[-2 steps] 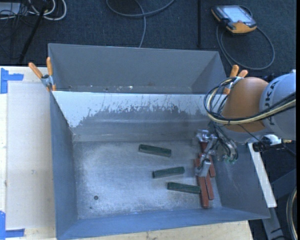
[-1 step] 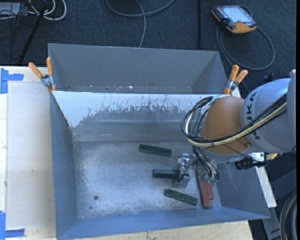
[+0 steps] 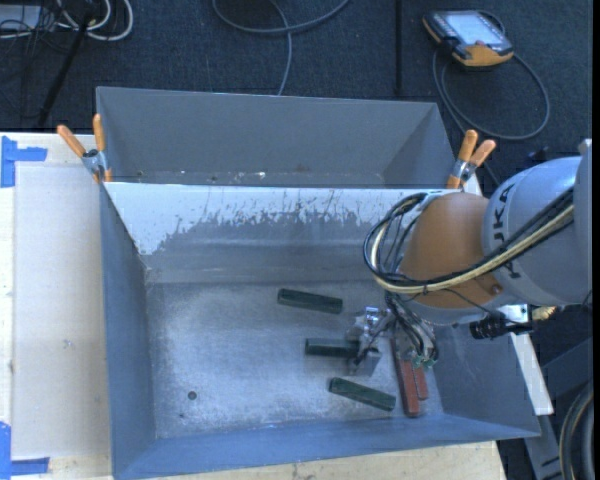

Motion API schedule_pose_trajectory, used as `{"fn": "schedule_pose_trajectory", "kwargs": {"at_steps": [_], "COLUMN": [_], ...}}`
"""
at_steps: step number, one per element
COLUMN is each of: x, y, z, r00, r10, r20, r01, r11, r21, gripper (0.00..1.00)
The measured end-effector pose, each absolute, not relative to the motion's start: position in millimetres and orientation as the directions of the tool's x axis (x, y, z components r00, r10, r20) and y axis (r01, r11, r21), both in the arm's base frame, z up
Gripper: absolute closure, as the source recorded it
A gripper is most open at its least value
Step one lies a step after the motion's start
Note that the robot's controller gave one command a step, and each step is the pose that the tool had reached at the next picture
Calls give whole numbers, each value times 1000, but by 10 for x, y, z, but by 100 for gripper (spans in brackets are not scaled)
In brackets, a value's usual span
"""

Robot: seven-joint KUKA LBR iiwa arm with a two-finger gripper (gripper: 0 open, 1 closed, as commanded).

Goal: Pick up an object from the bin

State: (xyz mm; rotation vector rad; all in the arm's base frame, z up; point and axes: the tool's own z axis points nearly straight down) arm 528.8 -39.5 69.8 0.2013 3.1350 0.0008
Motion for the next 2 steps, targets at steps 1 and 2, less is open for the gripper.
{"fn": "schedule_pose_trajectory", "kwargs": {"at_steps": [1,2], "x": [5398,5789], "y": [-370,-271], "z": [1209,2681], "r00": [-988,-986], "r10": [157,165], "r20": [6,-1], "r01": [157,165], "r11": [988,986], "r21": [0,0], "gripper": [100,100]}}
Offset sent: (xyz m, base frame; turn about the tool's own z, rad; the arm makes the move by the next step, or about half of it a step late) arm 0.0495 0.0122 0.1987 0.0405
